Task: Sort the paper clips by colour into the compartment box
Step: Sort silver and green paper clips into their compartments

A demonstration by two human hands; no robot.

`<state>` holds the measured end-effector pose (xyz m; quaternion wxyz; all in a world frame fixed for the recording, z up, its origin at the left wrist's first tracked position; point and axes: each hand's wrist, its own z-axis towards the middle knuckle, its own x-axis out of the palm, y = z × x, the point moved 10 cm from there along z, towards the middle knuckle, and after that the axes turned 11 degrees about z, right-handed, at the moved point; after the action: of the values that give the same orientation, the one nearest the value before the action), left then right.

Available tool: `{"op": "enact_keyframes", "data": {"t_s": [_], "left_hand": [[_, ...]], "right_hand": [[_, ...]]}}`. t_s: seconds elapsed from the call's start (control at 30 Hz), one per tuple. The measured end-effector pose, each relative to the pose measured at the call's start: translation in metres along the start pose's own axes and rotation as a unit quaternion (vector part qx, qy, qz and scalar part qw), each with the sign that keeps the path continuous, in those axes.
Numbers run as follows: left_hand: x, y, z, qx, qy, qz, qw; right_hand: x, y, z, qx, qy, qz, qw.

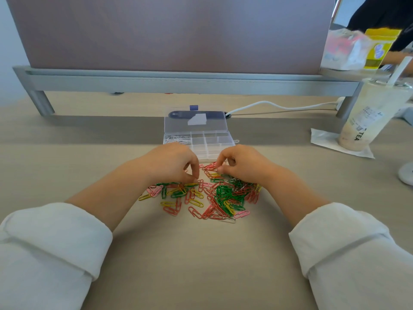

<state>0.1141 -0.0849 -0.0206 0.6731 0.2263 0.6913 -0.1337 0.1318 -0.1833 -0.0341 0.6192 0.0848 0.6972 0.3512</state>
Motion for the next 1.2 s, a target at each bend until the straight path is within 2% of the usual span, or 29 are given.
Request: {"op": "enact_keyframes", "data": {"t_s": [0.23, 0.43, 0.73, 1.0, 1.2], "left_hand": [[0.004, 0.003, 0.000, -0.016, 0.023, 0.011, 1.000], [0.002, 0.005, 0.000, -0.023, 0.009, -0.004, 1.000], [0.021, 0.006, 0.004, -0.026, 0.068, -0.020, 0.997], [0.024, 0.013, 0.006, -0.057, 0.072, -0.092, 0.992], [0.024, 0.018, 0.007, -0.069, 0.058, -0.070, 0.993]], "right_hand": [[-0.001, -0.002, -0.003, 0.015, 0.016, 0.009, 1.000], [-0.007, -0.003, -0.001, 0.015, -0.005, -0.007, 1.000], [-0.001, -0.003, -0.001, 0.024, 0.034, -0.028, 0.999], [0.010, -0.007, 0.000, 0.039, 0.080, -0.041, 0.995], [0.007, 0.000, -0.001, 0.013, 0.062, -0.018, 0.998]]}}
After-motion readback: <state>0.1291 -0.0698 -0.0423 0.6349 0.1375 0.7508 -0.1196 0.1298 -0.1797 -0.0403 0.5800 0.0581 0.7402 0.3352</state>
